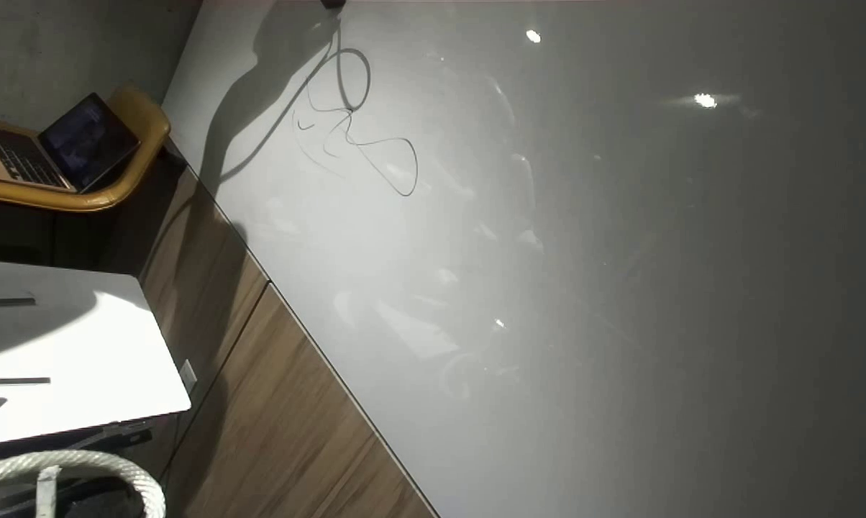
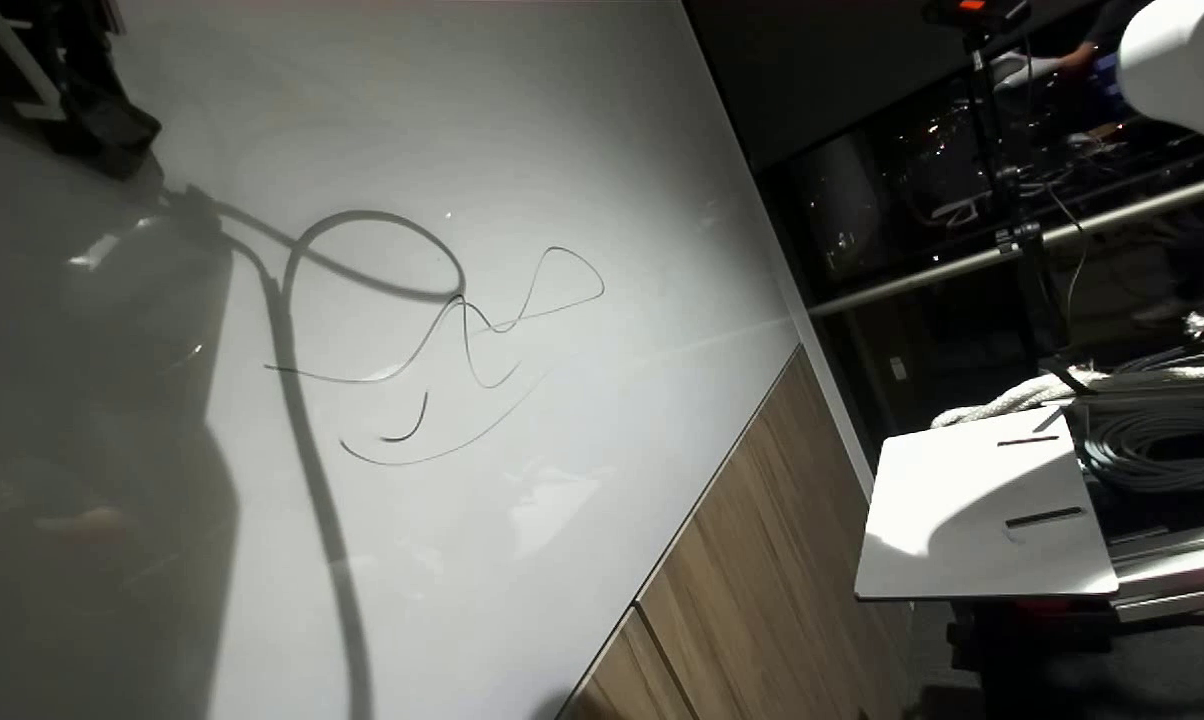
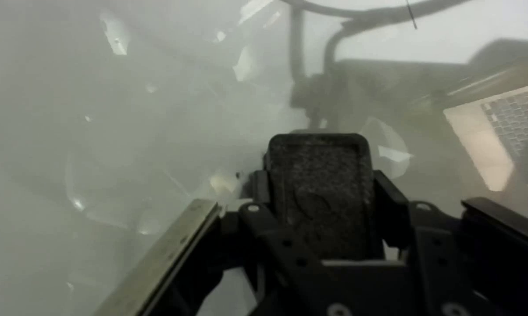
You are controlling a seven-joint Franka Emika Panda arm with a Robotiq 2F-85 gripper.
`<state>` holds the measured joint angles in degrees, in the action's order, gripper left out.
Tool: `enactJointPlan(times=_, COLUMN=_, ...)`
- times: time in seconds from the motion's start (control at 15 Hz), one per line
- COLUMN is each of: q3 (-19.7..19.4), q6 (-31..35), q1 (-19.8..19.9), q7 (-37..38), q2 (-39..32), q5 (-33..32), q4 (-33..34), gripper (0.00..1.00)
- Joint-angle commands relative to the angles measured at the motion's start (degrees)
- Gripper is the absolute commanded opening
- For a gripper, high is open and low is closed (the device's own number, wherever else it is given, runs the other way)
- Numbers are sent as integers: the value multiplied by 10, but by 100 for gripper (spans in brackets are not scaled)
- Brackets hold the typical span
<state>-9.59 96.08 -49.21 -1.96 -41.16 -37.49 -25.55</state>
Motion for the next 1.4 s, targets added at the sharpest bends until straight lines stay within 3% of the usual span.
enactJointPlan(times=0.0, q3=-4, q6=7, q1=33, q7=-19, q2=14, q5=7, q4=-3, gripper=31)
enactJointPlan(times=0.27, q3=10, q6=-1, q1=50, q7=6, q2=0, q5=49, q4=-9, gripper=31)
enactJointPlan(times=0.47, q3=14, q6=-24, q1=43, q7=18, q2=-59, q5=76, q4=39, gripper=31)
enactJointPlan(times=0.73, q3=2, q6=-24, q1=27, q7=24, q2=-72, q5=76, q4=17, gripper=31)
enactJointPlan(times=1.0, q3=-4, q6=-44, q1=26, q7=16, q2=-56, q5=75, q4=4, gripper=31)
enactJointPlan(times=1.33, q3=-2, q6=-124, q1=17, q7=7, q2=-27, q5=80, q4=-9, gripper=31)
